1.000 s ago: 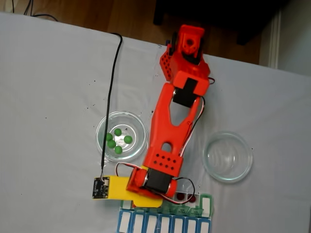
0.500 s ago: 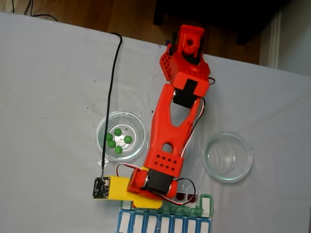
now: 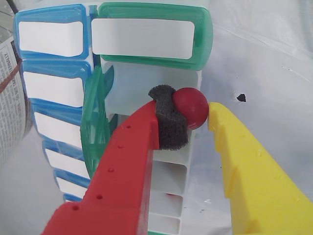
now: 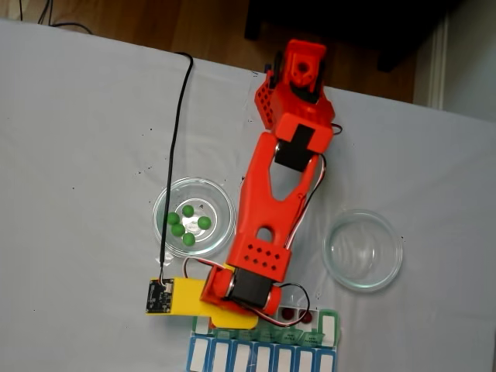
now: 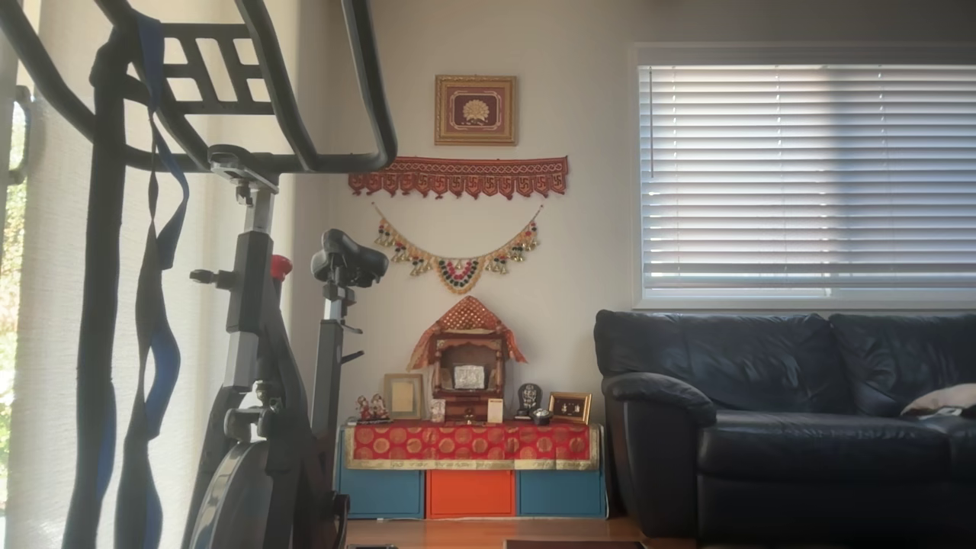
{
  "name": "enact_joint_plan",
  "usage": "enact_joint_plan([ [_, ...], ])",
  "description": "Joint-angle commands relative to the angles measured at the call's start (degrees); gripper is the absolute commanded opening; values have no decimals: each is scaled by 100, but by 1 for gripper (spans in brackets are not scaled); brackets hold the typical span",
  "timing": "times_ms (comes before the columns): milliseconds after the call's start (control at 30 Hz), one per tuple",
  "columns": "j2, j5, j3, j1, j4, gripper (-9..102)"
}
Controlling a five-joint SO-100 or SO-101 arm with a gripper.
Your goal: Sort medicines into box.
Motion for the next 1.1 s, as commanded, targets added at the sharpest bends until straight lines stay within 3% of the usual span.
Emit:
enact_joint_plan([
  [0, 765, -9, -589, 9, 18, 1],
  [1067, 958, 343, -677, 70, -299, 1],
])
